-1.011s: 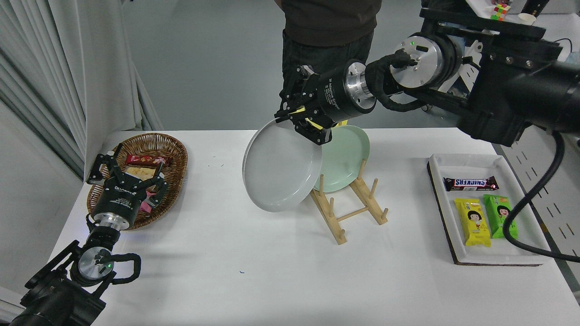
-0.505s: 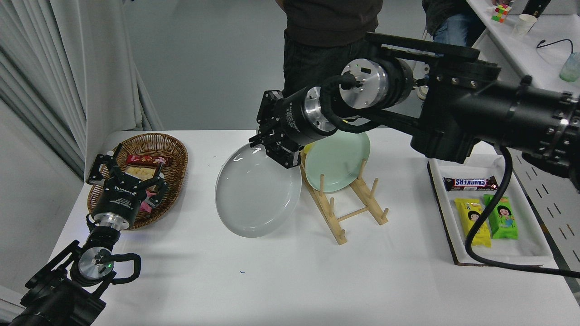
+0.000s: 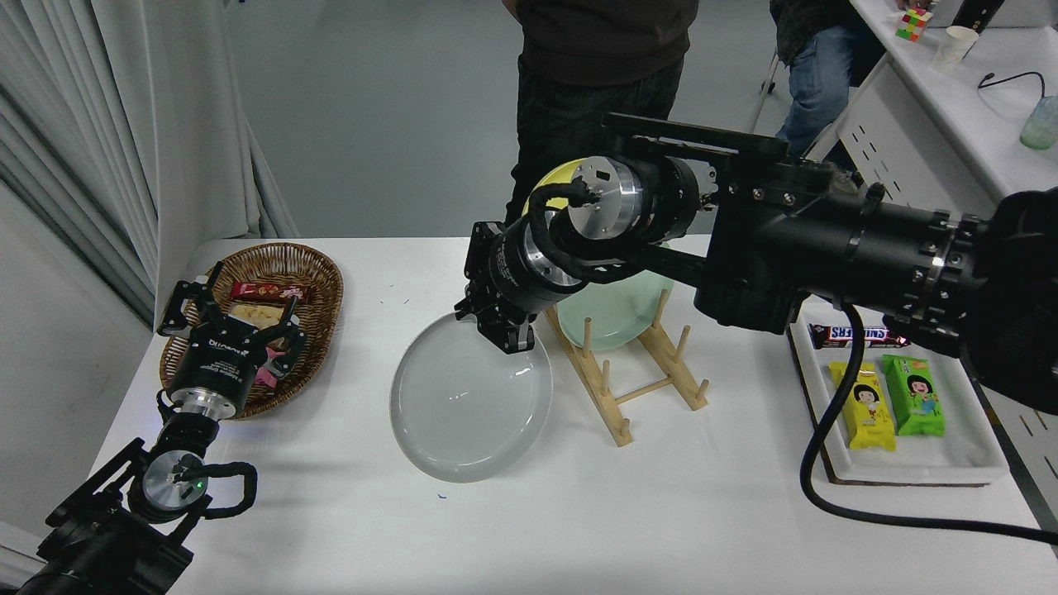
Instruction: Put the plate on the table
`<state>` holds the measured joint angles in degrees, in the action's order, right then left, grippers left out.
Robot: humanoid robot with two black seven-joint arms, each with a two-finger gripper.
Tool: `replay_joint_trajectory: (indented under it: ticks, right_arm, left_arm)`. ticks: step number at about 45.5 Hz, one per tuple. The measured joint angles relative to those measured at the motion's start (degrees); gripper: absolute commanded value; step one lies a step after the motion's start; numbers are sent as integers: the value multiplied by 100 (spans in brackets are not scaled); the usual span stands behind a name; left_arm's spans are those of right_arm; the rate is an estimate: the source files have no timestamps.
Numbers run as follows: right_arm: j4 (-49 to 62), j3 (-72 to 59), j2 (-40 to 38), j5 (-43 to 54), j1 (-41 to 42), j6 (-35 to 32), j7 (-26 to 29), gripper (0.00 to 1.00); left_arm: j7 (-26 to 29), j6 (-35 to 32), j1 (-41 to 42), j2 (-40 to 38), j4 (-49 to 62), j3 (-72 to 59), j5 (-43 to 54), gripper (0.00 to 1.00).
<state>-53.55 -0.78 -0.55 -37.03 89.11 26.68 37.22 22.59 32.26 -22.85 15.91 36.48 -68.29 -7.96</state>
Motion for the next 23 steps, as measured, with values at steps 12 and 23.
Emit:
replay_joint_trajectory:
  ticks: [12, 23]
  right_arm:
    - [238, -19, 41, -6, -160, 325, 193, 0]
    - [399, 31, 51, -45, -395, 514, 406, 0]
  left_arm:
    - [0, 0, 0, 0, 0, 0, -1, 98]
    - [0, 0, 0, 0, 0, 0, -1, 98]
